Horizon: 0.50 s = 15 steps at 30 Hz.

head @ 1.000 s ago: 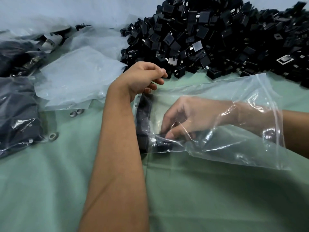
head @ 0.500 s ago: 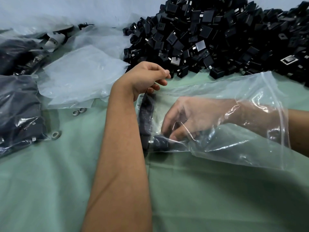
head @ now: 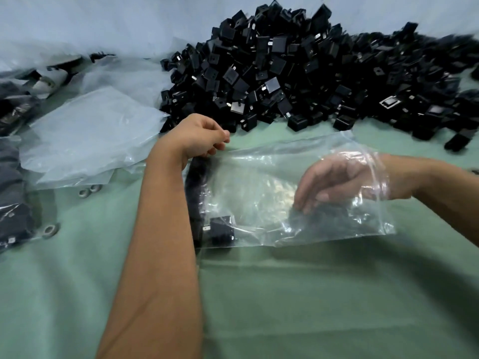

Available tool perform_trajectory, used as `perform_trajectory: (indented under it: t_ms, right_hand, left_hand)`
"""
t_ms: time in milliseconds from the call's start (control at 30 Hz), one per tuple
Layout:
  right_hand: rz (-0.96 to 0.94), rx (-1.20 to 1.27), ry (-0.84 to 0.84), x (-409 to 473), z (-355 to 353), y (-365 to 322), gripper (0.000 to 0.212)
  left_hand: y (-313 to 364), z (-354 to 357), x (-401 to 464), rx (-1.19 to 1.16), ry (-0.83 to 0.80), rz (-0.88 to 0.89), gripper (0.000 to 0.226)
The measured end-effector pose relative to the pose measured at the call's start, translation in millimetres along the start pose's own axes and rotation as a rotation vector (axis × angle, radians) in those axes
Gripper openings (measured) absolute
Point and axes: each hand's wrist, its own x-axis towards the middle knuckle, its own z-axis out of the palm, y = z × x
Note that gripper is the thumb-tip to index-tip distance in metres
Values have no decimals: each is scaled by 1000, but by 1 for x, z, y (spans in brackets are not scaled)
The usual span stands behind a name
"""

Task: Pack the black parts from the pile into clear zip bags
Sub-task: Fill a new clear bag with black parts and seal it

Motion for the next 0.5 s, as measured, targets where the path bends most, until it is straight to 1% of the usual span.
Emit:
perform_trajectory:
  t_ms: [67, 100, 167, 233, 300, 333, 367, 400, 433, 500]
  right_hand:
    - [40, -43, 57, -33, -9, 6, 25]
    - [92, -35, 96, -48, -14, 7, 25]
    - [237, -19, 245, -69, -22, 8, 18]
    - [365, -65, 531, -75, -32, 13, 15]
    - [424, -147, 866, -65, -42, 23, 14]
    - [432, -237, 1004, -54, -47, 27, 12]
    - [430, -384, 1084, -44, -52, 31, 11]
    - [435, -564, 1098, -34, -58, 34, 13]
    - [453, -721, 1058, -23, -64, 37, 22]
    - [528, -883, 942, -7, -73, 42, 39]
  left_hand:
    - [0, 2, 0, 48, 10, -4, 18]
    - [1, 3, 0, 67, 9, -5, 18]
    - [6, 7, 0, 96, 8, 1, 17]
    - [15, 13, 1, 118, 11, 25, 16]
    - [27, 24, 0, 140, 15, 89, 12]
    - [35, 32, 0, 148, 6, 144, 9]
    - [45, 43, -2, 148, -13, 207, 7]
    - [55, 54, -4, 138, -45, 271, 4]
    - [65, 67, -7, 127, -89, 335, 3]
    - [83, 93, -16, 126, -193, 453, 10]
